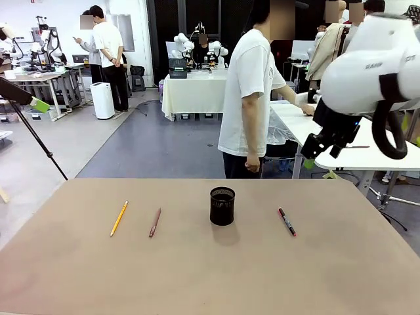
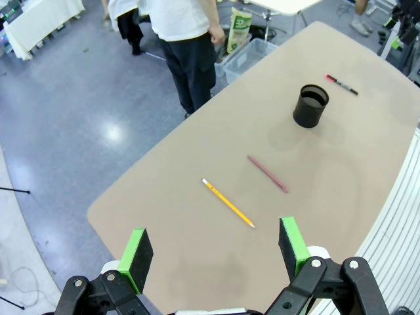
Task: Place the pens into the pen holder.
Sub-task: Pick up a writing instrument from the table and place it into the Pen holder.
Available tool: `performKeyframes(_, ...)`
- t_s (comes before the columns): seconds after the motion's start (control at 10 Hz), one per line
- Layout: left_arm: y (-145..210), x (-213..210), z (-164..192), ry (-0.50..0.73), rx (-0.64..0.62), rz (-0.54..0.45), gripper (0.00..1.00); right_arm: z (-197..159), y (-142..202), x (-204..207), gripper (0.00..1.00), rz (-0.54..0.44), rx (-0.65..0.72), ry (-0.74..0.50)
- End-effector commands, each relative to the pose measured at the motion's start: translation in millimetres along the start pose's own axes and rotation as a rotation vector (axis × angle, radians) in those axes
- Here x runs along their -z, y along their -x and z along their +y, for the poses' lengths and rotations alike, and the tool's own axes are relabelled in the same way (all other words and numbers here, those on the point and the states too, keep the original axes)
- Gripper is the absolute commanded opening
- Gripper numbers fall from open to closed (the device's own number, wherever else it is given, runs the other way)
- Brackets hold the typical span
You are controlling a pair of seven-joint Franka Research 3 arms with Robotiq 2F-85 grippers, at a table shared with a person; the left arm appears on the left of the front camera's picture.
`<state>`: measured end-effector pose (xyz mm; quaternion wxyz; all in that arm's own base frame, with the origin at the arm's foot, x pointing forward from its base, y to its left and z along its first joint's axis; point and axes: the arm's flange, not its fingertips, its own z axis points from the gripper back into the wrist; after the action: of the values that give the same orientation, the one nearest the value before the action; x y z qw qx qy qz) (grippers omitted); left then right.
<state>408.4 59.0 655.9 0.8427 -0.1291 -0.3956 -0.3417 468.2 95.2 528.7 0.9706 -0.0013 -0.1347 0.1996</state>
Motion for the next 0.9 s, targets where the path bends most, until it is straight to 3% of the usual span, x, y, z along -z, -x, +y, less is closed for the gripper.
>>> performKeyframes(0.0, 0.4, -1.2, -1.1, 0.002, 0.007, -0.001, 1.0, -1.2, 2.5, -15.1, 1.0, -0.032, -0.033, 0.018)
performKeyframes(0.4, 0.4, -1.2, -1.1, 0.002, 0.007, -0.001, 1.0, 0.4, 0.7, -8.1, 1.0, -0.015, -0.007, 0.007)
performKeyframes(0.5, 0.4, -1.2, -1.1, 0.002, 0.007, -0.001, 1.0, -2.1, -25.4, 20.1, 1.0, 0.063, 0.194, -0.019)
performKeyframes(0.8, 0.4, -1.2, -1.1, 0.002, 0.007, -0.001, 1.0, -7.2, -82.4, 92.3, 1.0, 0.179, 0.277, 0.033)
